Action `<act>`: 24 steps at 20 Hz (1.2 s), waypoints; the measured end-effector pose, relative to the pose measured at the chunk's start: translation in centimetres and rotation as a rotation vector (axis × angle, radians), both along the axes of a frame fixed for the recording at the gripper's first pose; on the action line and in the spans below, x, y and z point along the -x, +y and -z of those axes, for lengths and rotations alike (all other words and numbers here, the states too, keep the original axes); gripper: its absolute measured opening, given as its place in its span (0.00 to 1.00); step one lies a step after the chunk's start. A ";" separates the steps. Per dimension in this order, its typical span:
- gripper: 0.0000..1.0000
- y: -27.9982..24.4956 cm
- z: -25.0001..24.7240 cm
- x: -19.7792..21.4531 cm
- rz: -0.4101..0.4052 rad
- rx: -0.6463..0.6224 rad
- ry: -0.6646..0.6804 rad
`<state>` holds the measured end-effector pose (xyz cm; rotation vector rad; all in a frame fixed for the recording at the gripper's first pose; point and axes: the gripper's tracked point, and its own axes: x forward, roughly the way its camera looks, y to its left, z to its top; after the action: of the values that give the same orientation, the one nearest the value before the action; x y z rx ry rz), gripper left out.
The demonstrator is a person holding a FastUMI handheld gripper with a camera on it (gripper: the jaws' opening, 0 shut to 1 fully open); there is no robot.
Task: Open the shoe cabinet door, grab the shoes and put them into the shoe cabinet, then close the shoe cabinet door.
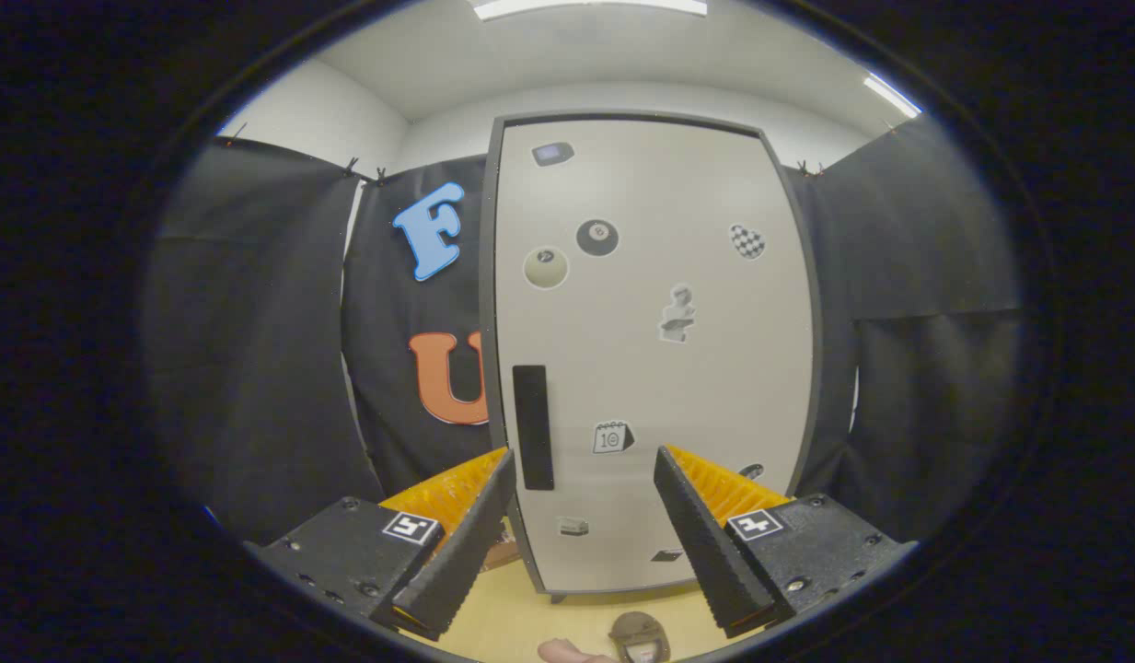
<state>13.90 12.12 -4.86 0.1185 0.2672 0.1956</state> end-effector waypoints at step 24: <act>0.35 3.6 3.3 -5.6 -0.176 0.017 0.043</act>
<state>19.46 15.74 -8.16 0.0820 0.3221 0.3655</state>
